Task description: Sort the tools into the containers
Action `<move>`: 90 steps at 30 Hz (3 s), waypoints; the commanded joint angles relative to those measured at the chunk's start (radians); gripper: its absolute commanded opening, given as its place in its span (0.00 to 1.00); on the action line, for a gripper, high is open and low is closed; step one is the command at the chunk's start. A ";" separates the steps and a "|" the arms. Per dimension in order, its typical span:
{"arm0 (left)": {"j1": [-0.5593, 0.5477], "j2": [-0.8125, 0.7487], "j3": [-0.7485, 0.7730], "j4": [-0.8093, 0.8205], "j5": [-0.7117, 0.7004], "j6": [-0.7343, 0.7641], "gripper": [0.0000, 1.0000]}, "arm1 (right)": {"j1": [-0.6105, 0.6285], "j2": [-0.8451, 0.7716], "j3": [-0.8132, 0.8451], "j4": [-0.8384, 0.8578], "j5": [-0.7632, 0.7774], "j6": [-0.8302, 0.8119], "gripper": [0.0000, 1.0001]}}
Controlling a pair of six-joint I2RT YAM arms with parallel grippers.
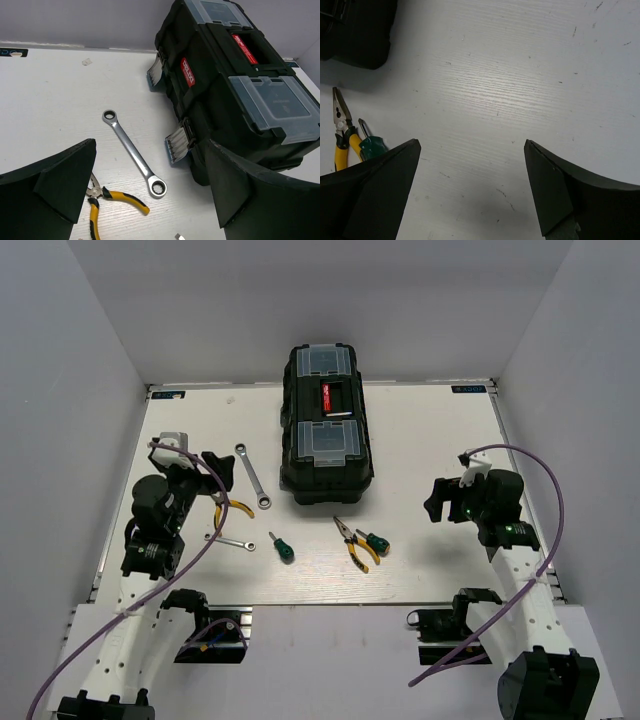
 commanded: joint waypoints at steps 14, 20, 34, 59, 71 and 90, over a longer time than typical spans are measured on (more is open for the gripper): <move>-0.002 0.096 0.020 0.034 0.131 -0.020 0.86 | 0.016 0.092 0.141 -0.103 -0.257 -0.281 0.09; 0.009 0.209 0.074 -0.001 0.194 -0.044 0.00 | 0.142 0.383 0.536 -0.207 -0.138 -0.271 0.00; 0.009 0.304 0.093 -0.040 0.287 -0.055 0.78 | 0.538 1.048 1.434 -0.243 0.594 -0.034 0.79; 0.009 0.324 0.102 -0.049 0.324 -0.046 0.79 | 0.642 1.355 1.543 -0.076 0.895 -0.068 0.71; 0.000 0.324 0.102 -0.049 0.324 -0.046 0.79 | 0.702 1.290 1.544 0.078 0.999 -0.275 0.67; 0.000 0.314 0.102 -0.049 0.315 -0.046 0.79 | 0.691 1.339 1.574 -0.145 0.843 -0.065 0.64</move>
